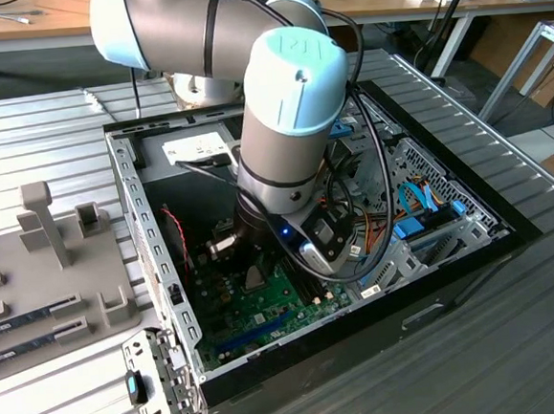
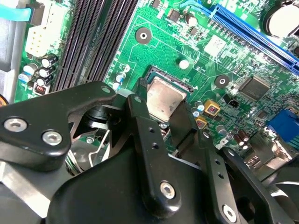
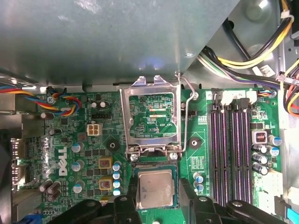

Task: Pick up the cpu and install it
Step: 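Place the cpu into insertion slot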

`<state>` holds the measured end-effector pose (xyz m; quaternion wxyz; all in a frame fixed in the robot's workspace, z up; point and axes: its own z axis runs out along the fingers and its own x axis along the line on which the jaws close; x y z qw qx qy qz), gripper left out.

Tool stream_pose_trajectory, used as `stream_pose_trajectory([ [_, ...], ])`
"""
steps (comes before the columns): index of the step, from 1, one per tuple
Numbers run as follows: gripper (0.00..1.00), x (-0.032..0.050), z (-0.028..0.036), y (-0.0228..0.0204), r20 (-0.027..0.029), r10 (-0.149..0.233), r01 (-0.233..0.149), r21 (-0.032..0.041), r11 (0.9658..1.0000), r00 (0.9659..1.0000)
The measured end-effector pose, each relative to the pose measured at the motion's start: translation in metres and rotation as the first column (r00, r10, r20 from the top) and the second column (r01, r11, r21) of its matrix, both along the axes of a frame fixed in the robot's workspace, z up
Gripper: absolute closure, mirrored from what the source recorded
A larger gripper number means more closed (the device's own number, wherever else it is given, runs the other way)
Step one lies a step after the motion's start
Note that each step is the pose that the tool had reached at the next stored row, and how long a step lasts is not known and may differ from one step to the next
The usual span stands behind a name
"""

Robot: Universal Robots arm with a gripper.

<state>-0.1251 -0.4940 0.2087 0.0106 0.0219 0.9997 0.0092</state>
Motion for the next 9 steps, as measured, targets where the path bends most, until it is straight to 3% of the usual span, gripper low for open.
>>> stream_pose_trajectory([
  [9,0.54,0.0007,0.005,0.0,0.0,0.0,0.0,0.0,1.0,1.0],
])
